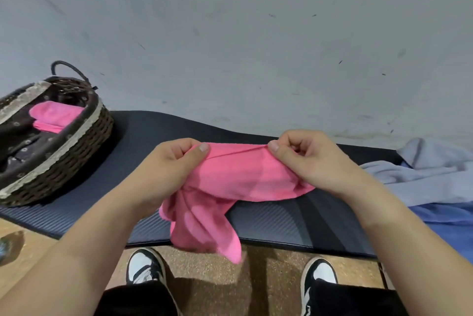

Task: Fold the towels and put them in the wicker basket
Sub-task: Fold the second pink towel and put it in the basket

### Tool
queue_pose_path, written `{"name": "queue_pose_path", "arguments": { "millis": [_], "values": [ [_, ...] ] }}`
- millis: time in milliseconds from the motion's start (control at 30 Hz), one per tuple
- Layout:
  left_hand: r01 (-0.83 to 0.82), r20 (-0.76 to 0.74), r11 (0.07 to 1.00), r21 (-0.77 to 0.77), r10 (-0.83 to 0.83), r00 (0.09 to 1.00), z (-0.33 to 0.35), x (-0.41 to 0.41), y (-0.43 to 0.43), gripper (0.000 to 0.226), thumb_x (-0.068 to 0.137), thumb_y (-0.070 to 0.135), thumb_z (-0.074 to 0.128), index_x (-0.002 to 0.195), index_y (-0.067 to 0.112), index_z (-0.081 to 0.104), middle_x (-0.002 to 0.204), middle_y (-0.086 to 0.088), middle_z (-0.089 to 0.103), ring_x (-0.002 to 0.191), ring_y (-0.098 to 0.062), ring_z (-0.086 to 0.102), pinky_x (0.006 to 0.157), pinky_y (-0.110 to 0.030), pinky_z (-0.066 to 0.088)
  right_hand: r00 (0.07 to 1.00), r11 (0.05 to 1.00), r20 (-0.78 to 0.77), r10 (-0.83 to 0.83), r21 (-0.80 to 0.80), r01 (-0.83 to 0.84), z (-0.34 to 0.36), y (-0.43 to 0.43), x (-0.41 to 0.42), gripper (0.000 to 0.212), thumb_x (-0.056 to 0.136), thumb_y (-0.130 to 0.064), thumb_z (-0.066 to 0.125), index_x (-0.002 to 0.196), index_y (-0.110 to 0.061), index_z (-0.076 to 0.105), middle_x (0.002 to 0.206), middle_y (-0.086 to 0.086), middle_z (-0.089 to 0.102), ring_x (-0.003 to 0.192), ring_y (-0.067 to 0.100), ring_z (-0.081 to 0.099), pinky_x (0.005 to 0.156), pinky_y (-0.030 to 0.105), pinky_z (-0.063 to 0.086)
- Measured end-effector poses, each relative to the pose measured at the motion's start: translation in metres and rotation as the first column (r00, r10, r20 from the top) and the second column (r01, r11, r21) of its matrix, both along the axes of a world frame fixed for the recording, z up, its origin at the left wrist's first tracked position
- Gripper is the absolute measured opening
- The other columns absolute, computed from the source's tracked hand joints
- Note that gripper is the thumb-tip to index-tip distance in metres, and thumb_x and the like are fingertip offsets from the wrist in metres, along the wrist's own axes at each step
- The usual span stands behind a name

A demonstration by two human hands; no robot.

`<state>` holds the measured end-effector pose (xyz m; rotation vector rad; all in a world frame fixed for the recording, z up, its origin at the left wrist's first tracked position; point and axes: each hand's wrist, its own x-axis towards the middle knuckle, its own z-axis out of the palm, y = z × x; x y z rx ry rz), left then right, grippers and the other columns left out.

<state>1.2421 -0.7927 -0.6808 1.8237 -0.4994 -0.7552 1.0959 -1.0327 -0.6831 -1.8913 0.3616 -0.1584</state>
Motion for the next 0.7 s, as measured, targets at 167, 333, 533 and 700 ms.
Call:
{"name": "queue_pose_path", "arguments": {
  "millis": [167,333,533,700],
  "values": [
    [0.08,0.391,0.951,0.299,-0.199,0.899,0.002,0.004,0.004,0.028,0.077,0.05,0.087,0.089,0.03,0.071,0.085,0.006,0.074,0.078,-0.011,0.068,0.069,-0.031,0.054,0.995,0.995,-0.023,-0.101,-0.013,0.101,0.007,-0.002,-0.001,0.042,0.098,-0.037,0.069,0.069,-0.01,0.056,0.053,0.003,0.038,0.041,0.026,0.05,0.045,0.043,0.05],
    [0.005,0.615,0.96,0.281,-0.184,0.767,0.018,0.017,0.007,0.016,0.087,0.012,0.062,0.09,0.026,0.068,0.077,0.008,0.068,0.075,-0.012,0.064,0.066,-0.034,0.053,0.886,0.826,0.19,-0.422,-0.321,0.463,0.001,-0.015,0.001,0.044,0.094,-0.056,0.066,0.072,-0.018,0.063,0.058,-0.003,0.05,0.059,0.016,0.048,0.06,0.038,0.044],
    [-0.123,0.796,0.927,0.354,-0.23,0.56,0.085,0.054,-0.004,0.031,0.084,0.009,0.052,0.108,0.025,0.063,0.091,-0.005,0.072,0.088,-0.035,0.064,0.076,-0.044,0.054,0.752,0.669,0.41,-0.515,-0.356,0.652,0.052,-0.021,0.016,0.045,0.098,-0.057,0.059,0.079,-0.016,0.059,0.063,0.005,0.053,0.062,0.02,0.05,0.06,0.04,0.043],
    [-0.141,0.845,0.981,0.131,-0.036,0.533,0.119,0.055,0.012,0.016,0.09,0.01,0.058,0.104,0.017,0.062,0.086,-0.002,0.07,0.08,-0.03,0.061,0.071,-0.042,0.05,0.72,0.62,0.525,-0.453,-0.394,0.678,0.099,-0.018,0.017,0.042,0.098,-0.057,0.058,0.078,-0.021,0.06,0.062,-0.001,0.054,0.065,0.02,0.052,0.061,0.036,0.041]
  ]
}}
